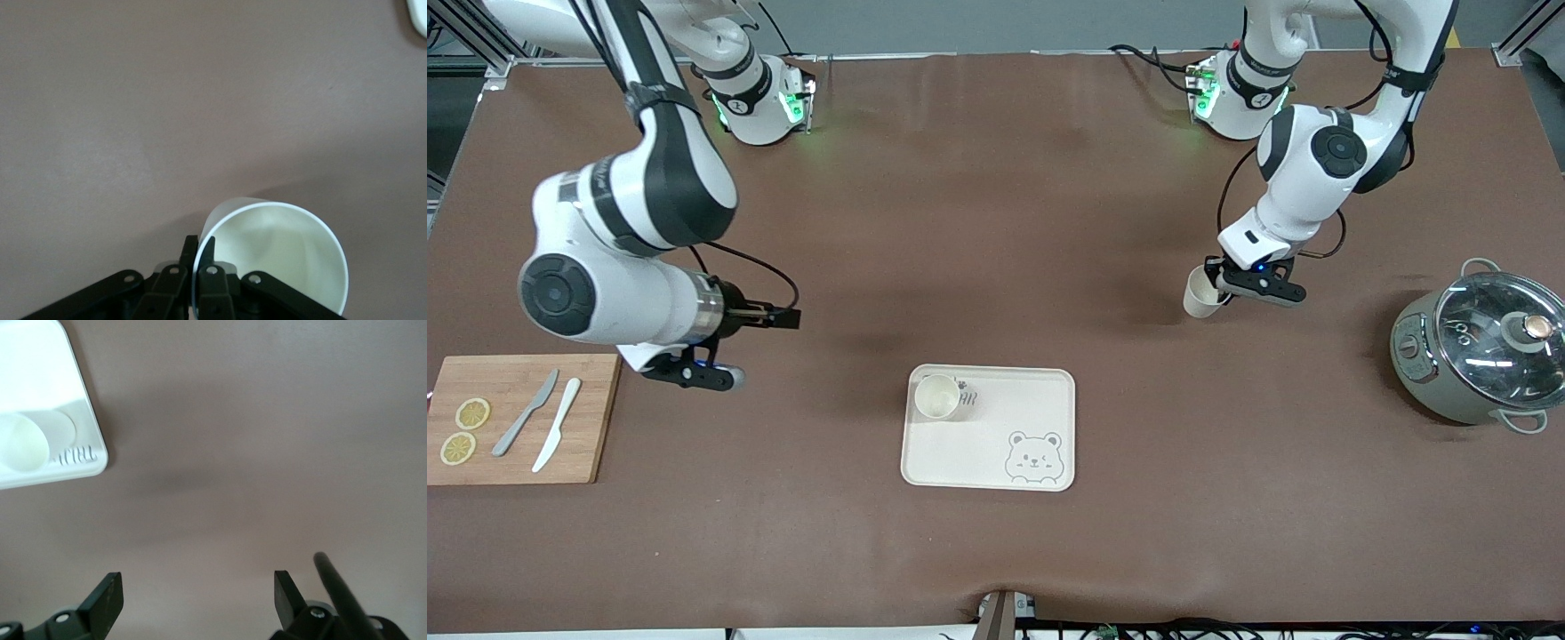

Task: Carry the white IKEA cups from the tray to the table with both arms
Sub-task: 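Lower the cup with the left gripper while the right gripper reaches the tray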

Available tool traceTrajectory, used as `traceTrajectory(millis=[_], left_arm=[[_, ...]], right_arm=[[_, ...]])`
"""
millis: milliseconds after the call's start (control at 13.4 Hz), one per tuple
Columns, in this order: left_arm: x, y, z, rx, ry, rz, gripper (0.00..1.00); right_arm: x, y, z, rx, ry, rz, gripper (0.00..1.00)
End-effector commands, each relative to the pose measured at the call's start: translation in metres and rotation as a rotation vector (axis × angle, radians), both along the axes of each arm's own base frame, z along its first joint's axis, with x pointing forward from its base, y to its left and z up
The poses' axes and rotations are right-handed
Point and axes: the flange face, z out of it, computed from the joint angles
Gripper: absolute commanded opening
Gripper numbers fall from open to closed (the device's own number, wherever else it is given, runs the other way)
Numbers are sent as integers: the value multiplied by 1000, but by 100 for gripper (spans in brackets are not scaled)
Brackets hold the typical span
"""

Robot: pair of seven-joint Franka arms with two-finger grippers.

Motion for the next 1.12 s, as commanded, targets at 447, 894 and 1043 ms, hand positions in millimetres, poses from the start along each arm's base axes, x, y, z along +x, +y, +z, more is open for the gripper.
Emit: traceTrajectory(millis=[447,894,1043], left_arm=[[-6,36,-34,-65,48,-28,0],[-7,35,-61,-66,52,-24,0],[-7,33,-64,-61,46,-26,0]], right_arm=[[10,70,-37,-45,-91,-253,100],[6,126,-87,-87,-145,-355,100],[11,138,-105,-115,-142,-424,100]])
